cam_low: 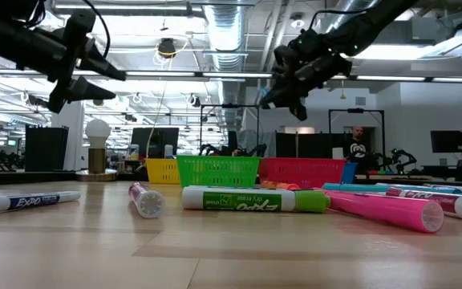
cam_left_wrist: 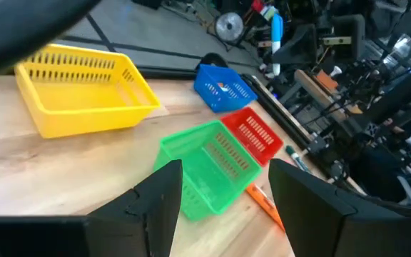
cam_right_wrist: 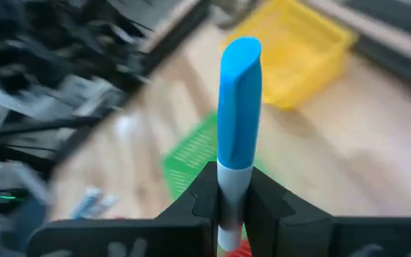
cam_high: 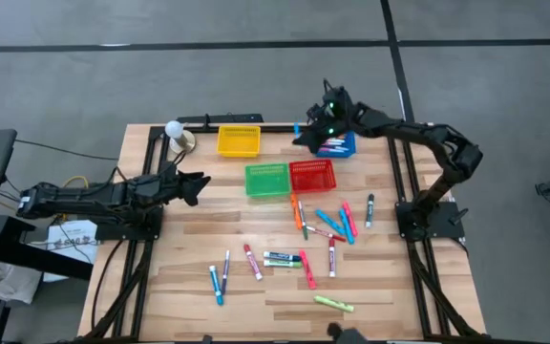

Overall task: Pick & Place Markers
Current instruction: Put the small blue highlighter pen into the blue bin

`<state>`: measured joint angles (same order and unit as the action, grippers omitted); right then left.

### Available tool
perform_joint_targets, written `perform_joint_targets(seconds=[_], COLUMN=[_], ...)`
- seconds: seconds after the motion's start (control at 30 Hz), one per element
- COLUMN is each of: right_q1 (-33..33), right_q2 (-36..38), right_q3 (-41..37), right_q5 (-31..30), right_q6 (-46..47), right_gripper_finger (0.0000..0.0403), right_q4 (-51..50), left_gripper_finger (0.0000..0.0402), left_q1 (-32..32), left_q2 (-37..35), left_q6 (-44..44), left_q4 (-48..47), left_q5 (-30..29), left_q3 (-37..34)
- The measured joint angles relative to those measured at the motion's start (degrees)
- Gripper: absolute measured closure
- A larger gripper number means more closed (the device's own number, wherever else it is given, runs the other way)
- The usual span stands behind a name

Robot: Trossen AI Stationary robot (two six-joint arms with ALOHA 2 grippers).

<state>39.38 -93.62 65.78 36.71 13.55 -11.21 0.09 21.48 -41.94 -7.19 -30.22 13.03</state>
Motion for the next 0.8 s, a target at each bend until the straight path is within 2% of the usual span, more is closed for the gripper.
perform_joint_targets(seconds=[0.1, 0.3, 0.67, 0.8], right_q1=[2.5, 5.5, 8.0, 7.9], right_q2=[0.0, 0.0, -0.4, -1.3], right_q3=[4.3, 10.9, 12.5, 12.5], right_q5=[-4.3, -19.0, -33.5, -35.3], right_q6=[-6.9, -17.4, -25.5, -27.8], right_gripper_finger=[0.0376, 0.0371, 0.0367, 0.0374], right_q4=[-10.8, -25.0, -32.6, -33.1], left_gripper_finger=[0.0192, 0.0192, 0.0192, 0.0192], left_q1=[0.2, 1.9, 5.7, 6.5], left_q2=[-1.2, -1.6, -0.2, 1.0], left_q6=[1.8, 9.2, 23.2, 24.1], left_q4=[0.4, 6.8, 9.8, 9.9], left_q5=[0.0, 0.0, 0.2, -0.1], left_q3=[-0.8, -1.0, -1.0, -1.0])
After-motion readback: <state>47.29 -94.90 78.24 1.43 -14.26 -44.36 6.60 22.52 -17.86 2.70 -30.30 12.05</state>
